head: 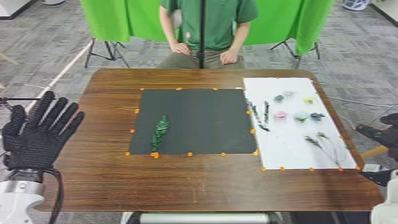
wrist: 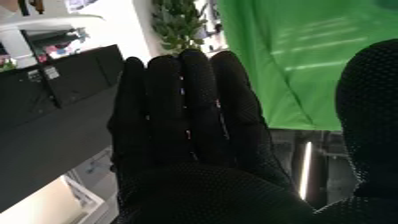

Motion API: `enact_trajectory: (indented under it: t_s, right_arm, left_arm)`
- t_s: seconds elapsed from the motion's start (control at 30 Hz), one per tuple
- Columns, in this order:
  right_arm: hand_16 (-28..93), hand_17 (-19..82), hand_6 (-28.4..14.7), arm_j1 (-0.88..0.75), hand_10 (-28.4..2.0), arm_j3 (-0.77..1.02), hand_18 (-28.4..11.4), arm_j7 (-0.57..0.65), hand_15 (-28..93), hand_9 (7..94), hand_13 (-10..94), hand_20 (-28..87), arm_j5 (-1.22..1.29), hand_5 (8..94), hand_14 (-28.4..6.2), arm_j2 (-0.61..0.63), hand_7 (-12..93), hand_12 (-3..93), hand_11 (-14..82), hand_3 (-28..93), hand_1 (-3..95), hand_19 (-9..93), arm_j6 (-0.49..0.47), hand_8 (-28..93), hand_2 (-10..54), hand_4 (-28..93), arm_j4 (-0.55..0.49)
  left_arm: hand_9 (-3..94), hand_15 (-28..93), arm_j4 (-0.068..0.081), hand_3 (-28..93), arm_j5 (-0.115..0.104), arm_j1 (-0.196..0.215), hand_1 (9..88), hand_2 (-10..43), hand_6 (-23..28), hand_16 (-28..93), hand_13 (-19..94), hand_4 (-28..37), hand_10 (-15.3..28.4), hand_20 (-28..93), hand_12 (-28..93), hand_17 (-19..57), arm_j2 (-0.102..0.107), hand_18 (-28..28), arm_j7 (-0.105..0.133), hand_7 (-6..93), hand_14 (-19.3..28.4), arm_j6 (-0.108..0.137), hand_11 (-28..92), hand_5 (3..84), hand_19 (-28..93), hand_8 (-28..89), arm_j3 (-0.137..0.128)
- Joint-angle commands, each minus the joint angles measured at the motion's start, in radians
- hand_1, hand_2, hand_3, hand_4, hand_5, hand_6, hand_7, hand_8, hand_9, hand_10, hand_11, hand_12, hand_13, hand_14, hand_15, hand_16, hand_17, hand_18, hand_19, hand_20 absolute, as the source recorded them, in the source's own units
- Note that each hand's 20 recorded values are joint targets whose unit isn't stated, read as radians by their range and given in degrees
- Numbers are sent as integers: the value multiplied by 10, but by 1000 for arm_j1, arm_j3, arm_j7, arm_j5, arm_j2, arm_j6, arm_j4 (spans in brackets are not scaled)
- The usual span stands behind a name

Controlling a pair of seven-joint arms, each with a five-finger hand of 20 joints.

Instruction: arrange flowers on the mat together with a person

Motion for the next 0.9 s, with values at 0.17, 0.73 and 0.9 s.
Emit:
enact_trajectory:
  t_s: [0.17, 0.73, 0.9]
  right_arm:
    - [224, 154, -36, 23, -155, -32, -189, -76, 534, 461, 338, 198, 52, 505, -145, -8, 214, 254, 288, 689, 287, 563, -141, -148, -95, -283, 68]
    - [205, 160, -16, 50, -148, -112, -188, -62, 517, 489, 368, 163, 39, 572, -141, -7, 275, 271, 338, 685, 323, 564, -169, -167, -95, -283, 116]
    - [205, 162, -12, 64, -146, -147, -188, -68, 521, 495, 377, 158, 18, 579, -139, -2, 283, 270, 346, 688, 317, 566, -159, -174, -95, -283, 125]
  left_arm:
    - [356, 223, 0, 647, 2, 3, 273, 121, 54, -44, 261, -283, 138, 120, 89, -31, -8, 128, -3, 41, 148, 13, 129, 385, 268, -74, 10]
    - [356, 228, -1, 653, 0, 2, 269, 121, 54, -45, 261, -283, 138, 120, 89, -30, -7, 128, -6, 42, 150, 18, 130, 386, 268, -74, 23]
    - [357, 229, -1, 652, 0, 1, 270, 121, 54, -46, 262, -283, 139, 121, 89, -31, -8, 128, -7, 43, 150, 20, 131, 386, 269, -75, 27]
